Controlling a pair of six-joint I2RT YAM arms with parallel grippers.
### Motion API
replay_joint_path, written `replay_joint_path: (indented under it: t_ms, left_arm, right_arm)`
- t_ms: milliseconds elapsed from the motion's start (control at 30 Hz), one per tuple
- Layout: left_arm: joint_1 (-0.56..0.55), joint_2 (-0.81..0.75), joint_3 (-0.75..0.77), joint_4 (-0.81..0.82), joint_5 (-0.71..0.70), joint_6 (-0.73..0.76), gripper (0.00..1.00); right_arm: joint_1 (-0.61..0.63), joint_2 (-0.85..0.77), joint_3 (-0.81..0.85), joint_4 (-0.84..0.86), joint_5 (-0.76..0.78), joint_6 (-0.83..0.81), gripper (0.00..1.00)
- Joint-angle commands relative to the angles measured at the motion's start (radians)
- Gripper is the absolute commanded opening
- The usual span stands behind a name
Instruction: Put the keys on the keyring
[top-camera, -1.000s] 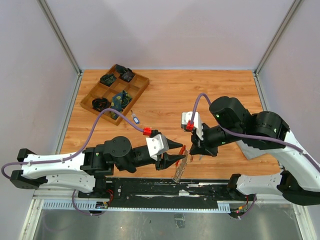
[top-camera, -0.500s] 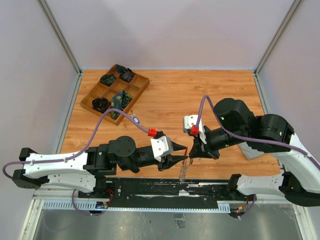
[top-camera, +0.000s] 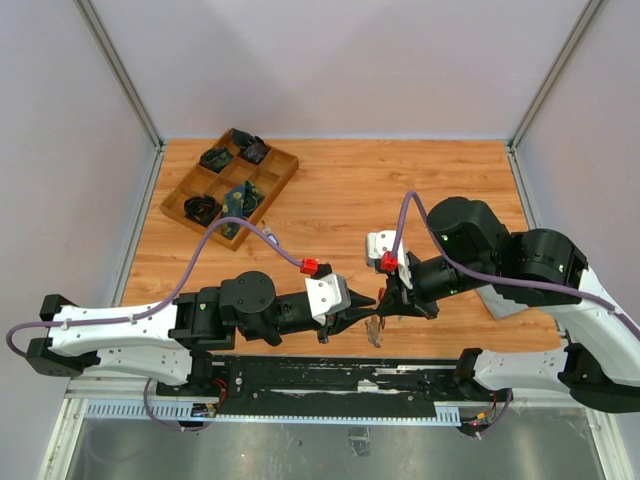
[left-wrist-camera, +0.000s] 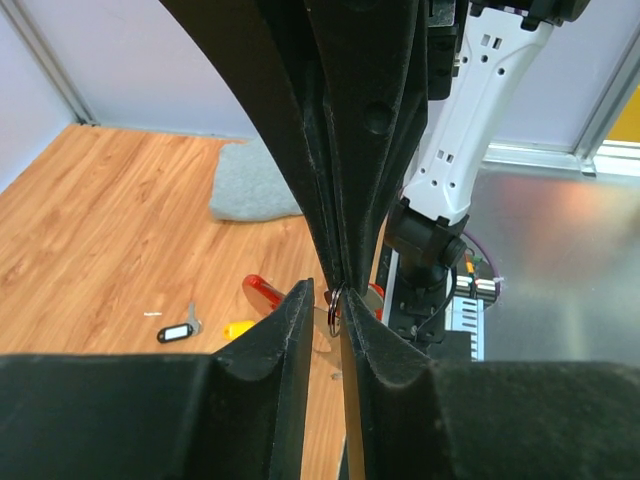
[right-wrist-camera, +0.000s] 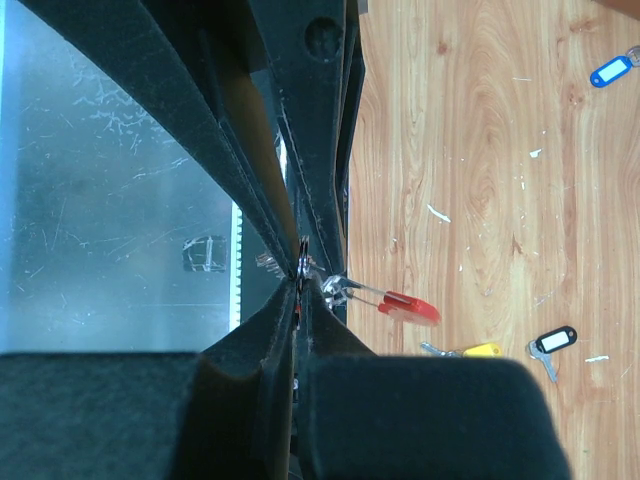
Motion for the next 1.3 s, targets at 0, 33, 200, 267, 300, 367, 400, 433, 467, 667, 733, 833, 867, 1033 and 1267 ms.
replay_joint_path:
  t_ms: [0, 33, 200, 267, 300, 367, 400, 433, 467, 667, 733, 833, 867, 1033, 1267]
  left_arm:
    - [0.003, 0.006, 0.033, 0.004, 0.01, 0.011, 0.22]
    - [0.003, 0.006, 0.033, 0.003, 0.01, 0.011, 0.22]
    - [0.003, 0.008, 0.036, -0.002, 0.007, 0.015, 0.19]
    - [0.003, 0.008, 0.036, -0.005, 0.006, 0.015, 0.18]
    - [0.003, 0.009, 0.036, -0.005, 0.005, 0.016, 0.16]
    - [0.003, 0.009, 0.037, -0.005, 0.003, 0.016, 0.13]
    - [0.004, 0.009, 0.038, -0.006, 0.002, 0.015, 0.09]
    - [0.004, 0.007, 0.038, -0.004, 0.001, 0.016, 0.04]
    - [0.004, 0.007, 0.038, -0.003, 0.0, 0.016, 0.01]
    - [0.003, -0.011, 0.022, 0.028, -0.015, 0.01, 0.0]
    - [0.003, -0.026, 0.007, 0.05, -0.026, 0.004, 0.0]
    - [0.004, -0.055, -0.02, 0.087, -0.037, -0.009, 0.0]
    - [0.003, -0.065, -0.029, 0.099, -0.043, -0.013, 0.0]
    - [0.003, -0.114, -0.076, 0.166, -0.067, -0.03, 0.01]
    - [0.004, -0.143, -0.111, 0.21, -0.085, -0.043, 0.0]
  right_arm:
    - [0.02, -0.018, -0.003, 0.032, -0.006, -0.01, 0.01]
    - [0.02, -0.019, -0.002, 0.031, -0.004, -0.01, 0.01]
    - [0.02, -0.029, -0.004, 0.041, 0.005, -0.007, 0.01]
    - [0.02, -0.03, -0.004, 0.043, 0.008, -0.006, 0.01]
    - [0.02, -0.029, -0.002, 0.044, 0.009, -0.005, 0.01]
    - [0.019, -0.028, -0.003, 0.045, 0.008, -0.005, 0.01]
    - [0.02, -0.027, -0.003, 0.044, 0.007, -0.005, 0.01]
    - [0.02, -0.025, -0.003, 0.045, 0.005, -0.005, 0.01]
    - [0.02, -0.024, -0.003, 0.046, 0.005, -0.005, 0.01]
    - [0.02, -0.044, -0.01, 0.09, 0.045, 0.033, 0.13]
    - [0.019, -0.061, -0.019, 0.12, 0.064, 0.062, 0.23]
    - [0.021, -0.09, -0.034, 0.153, 0.115, 0.103, 0.29]
    - [0.021, -0.105, -0.044, 0.167, 0.125, 0.12, 0.3]
    - [0.02, -0.173, -0.13, 0.291, 0.179, 0.23, 0.34]
    - [0.02, -0.251, -0.246, 0.467, 0.226, 0.404, 0.37]
